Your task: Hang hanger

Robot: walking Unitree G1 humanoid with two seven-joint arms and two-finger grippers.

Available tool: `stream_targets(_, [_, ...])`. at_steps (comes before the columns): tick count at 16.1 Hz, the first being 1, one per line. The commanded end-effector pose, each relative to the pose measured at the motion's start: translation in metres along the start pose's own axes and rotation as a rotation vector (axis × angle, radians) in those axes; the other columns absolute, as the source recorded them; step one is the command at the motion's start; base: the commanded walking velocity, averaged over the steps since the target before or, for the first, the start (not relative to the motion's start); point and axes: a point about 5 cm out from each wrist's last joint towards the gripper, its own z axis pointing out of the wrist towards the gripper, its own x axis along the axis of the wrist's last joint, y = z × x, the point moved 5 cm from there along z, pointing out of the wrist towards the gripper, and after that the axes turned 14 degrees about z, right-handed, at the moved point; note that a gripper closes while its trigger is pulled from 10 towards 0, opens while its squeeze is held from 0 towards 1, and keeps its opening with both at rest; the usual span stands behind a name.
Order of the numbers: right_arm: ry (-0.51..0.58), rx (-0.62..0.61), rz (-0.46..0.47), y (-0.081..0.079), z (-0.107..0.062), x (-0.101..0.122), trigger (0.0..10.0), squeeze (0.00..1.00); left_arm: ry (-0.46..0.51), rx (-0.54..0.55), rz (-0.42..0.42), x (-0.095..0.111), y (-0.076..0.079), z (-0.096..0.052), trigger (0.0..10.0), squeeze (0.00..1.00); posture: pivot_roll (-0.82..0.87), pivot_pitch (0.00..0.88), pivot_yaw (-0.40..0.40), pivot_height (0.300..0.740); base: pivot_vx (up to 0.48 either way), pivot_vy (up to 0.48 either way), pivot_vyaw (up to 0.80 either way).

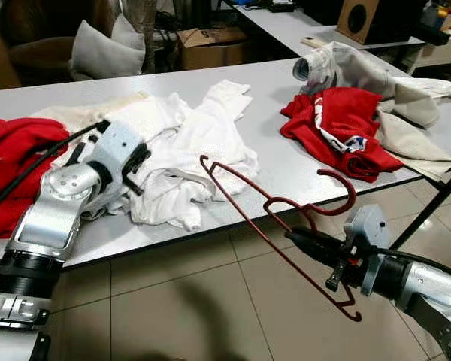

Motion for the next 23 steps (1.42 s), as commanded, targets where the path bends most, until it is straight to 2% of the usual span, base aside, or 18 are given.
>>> stream_targets(1, [-0.006,-0.024,-0.007,0.003,-0.004,0.000,10.0,0.00,-0.049,-0.020,-0.006,-0.013,0.006,-0.001,10.0,1.00,-0.18,0.000,0.024,0.740,0.000,0.000,0.00])
stream_targets(3, [-0.006,-0.033,-0.008,0.005,-0.004,0.000,10.0,0.00,-0.081,-0.035,-0.120,-0.022,0.014,-0.001,10.0,1.00,-0.18,0.000,0.024,0.740,0.000,0.000,0.00])
stream_targets(4, [-0.003,-0.035,-0.007,0.005,-0.003,0.000,10.0,0.00,-0.064,-0.049,-0.221,-0.023,0.019,0.001,10.0,1.00,-0.18,0.000,0.025,0.740,0.000,0.000,0.00])
stream_targets(6, [-0.001,-0.036,-0.006,0.004,-0.002,0.000,10.0,0.00,-0.062,-0.062,-0.247,-0.025,0.022,0.001,10.0,0.97,-0.18,0.000,0.028,0.740,0.000,0.000,0.00])
stream_targets(7, [0.000,-0.037,-0.005,0.004,-0.002,0.000,10.0,0.00,-0.068,-0.066,-0.235,-0.027,0.024,0.001,10.0,0.00,-0.18,0.000,0.029,0.740,0.000,0.000,0.00])
stream_targets(10, [0.002,-0.042,-0.003,0.004,-0.003,-0.001,10.0,0.00,-0.069,-0.097,-0.229,-0.028,0.029,0.000,10.0,0.00,-0.18,0.000,0.034,0.740,0.000,0.000,0.00])
stream_targets(13, [0.002,-0.047,-0.001,0.004,-0.004,-0.002,10.0,0.00,-0.025,-0.106,-0.349,-0.024,0.027,-0.002,10.0,0.00,-0.18,0.000,0.033,0.740,0.000,0.000,0.00])
stream_targets(15, [-0.001,-0.046,-0.003,0.004,-0.004,-0.002,10.0,0.00,-0.010,-0.122,-0.394,-0.024,0.028,-0.005,10.0,0.00,-0.18,0.000,0.031,0.740,0.000,0.000,0.00])
stream_targets(16, [-0.003,-0.045,-0.005,0.004,-0.003,-0.002,10.0,0.00,-0.023,-0.126,-0.376,-0.027,0.029,-0.006,10.0,0.00,-0.18,0.000,0.028,0.740,0.000,0.000,0.00])
stream_targets(20, [-0.011,-0.036,-0.016,0.003,0.000,-0.003,10.0,0.00,-0.115,-0.123,-0.144,-0.043,0.034,-0.007,10.0,0.00,-0.18,0.000,0.027,0.740,0.000,0.000,0.00])
stream_targets(21, [-0.011,-0.036,-0.016,0.003,0.000,-0.003,10.0,0.00,-0.118,-0.122,-0.132,-0.043,0.034,-0.007,10.0,0.00,-0.18,0.000,0.027,0.740,0.000,0.000,0.00])
stream_targets(23, [-0.008,-0.038,-0.018,0.003,-0.001,-0.003,10.0,0.00,-0.131,-0.099,-0.050,-0.045,0.029,-0.007,10.0,0.00,-0.18,0.000,0.031,0.740,0.000,0.000,0.00])
